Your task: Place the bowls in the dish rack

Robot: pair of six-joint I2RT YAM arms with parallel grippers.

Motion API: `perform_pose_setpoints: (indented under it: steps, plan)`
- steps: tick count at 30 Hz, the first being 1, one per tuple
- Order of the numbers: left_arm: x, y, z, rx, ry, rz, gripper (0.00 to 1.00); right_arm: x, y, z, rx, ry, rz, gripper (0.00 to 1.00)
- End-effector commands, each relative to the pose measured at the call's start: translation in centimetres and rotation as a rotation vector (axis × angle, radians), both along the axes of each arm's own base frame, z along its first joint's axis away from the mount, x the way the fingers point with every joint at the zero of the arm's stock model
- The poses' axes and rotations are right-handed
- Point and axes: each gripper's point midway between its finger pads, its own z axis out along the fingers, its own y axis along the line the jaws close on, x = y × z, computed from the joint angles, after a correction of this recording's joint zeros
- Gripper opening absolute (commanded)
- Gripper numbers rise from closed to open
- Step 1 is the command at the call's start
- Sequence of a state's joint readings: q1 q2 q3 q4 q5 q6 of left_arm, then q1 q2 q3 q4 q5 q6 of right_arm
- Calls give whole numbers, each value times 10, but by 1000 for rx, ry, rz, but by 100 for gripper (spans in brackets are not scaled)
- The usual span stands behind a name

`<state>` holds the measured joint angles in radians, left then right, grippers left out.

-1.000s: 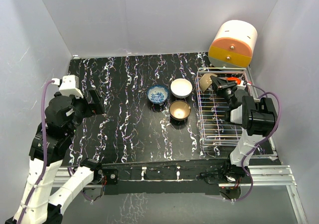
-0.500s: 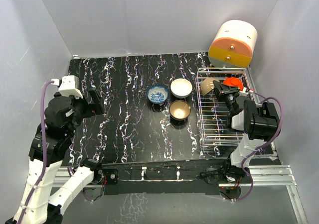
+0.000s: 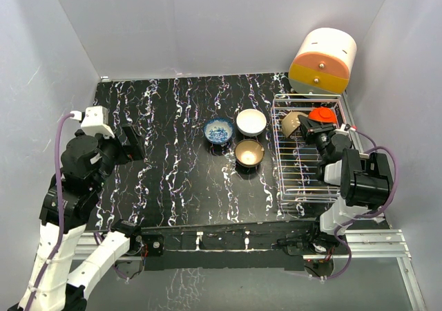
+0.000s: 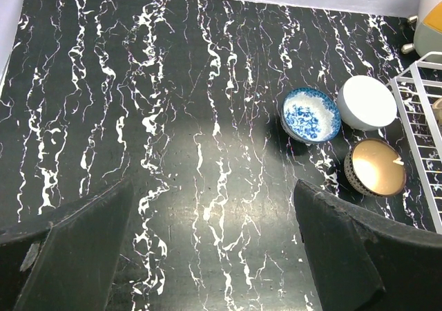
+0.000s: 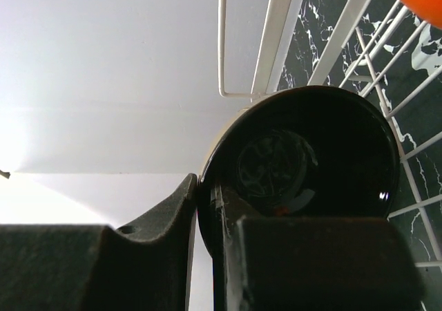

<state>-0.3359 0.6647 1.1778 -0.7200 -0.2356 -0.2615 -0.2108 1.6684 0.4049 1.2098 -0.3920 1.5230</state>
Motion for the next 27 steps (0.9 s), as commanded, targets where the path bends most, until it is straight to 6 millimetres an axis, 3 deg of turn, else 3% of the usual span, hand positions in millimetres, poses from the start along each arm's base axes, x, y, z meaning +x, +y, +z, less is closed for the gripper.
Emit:
perform_pose_setpoints:
  steps: [1,5,9,18,23,27]
  plan:
    - [-4,-2,-1,-11,-6,-16,97,-14,0,-45,-31,165,3,13]
    - [-5,-2,-4,-15,-2,-16,97,-26,3,-54,-31,166,2,8]
    - [-6,-2,-2,-10,1,-16,97,-29,5,-25,5,-4,7,8]
    - [-5,1,10,-3,-18,-5,97,-4,10,6,96,-176,41,8]
    - [-3,2,11,8,-19,-1,97,8,11,11,97,-197,33,8]
    - [-2,3,12,15,-16,2,97,11,12,4,101,-169,19,8]
